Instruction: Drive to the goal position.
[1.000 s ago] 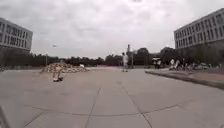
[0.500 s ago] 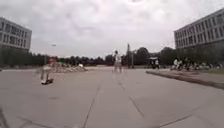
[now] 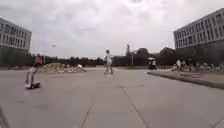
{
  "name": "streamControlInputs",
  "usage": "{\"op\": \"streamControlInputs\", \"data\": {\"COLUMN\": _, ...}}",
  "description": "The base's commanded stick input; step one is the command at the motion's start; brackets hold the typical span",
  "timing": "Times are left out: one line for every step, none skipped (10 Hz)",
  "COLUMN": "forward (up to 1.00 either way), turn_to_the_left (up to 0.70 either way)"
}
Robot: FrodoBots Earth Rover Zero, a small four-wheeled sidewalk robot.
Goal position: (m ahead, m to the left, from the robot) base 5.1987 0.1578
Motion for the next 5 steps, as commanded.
{"op": "streamControlInputs", "data": {"forward": 0.7, "turn_to_the_left": 0.0}}
{"op": "streamControlInputs", "data": {"forward": 0.7, "turn_to_the_left": 0.0}}
{"op": "streamControlInputs", "data": {"forward": 0.7, "turn_to_the_left": 0.0}}
{"op": "streamControlInputs", "data": {"forward": 0.7, "turn_to_the_left": 0.0}}
{"op": "streamControlInputs", "data": {"forward": 0.7, "turn_to_the_left": 0.0}}
